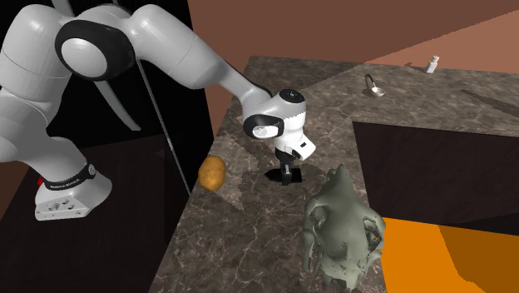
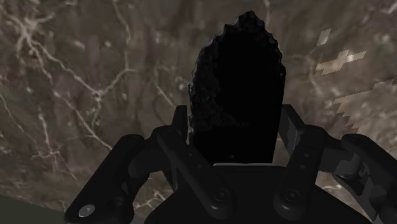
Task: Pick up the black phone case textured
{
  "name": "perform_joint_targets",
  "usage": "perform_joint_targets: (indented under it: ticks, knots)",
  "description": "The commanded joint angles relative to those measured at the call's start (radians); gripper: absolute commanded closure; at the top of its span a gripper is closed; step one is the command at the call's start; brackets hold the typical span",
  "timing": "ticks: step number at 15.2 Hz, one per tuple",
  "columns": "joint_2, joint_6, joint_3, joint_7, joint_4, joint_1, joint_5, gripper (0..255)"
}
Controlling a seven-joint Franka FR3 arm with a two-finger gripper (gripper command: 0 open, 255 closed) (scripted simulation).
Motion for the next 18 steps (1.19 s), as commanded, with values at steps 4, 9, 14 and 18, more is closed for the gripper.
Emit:
perform_joint_targets:
  ticks: [4,9,14,18]
  knots:
    - [-0.031,-0.021,-0.002,0.001,-0.010,0.002,-0.002,255]
    - [-0.079,-0.062,-0.005,0.002,-0.017,0.004,-0.005,255]
    - [-0.124,-0.105,-0.008,0.004,-0.019,0.006,-0.008,255]
    - [-0.142,-0.125,-0.009,0.005,-0.018,0.007,-0.010,255]
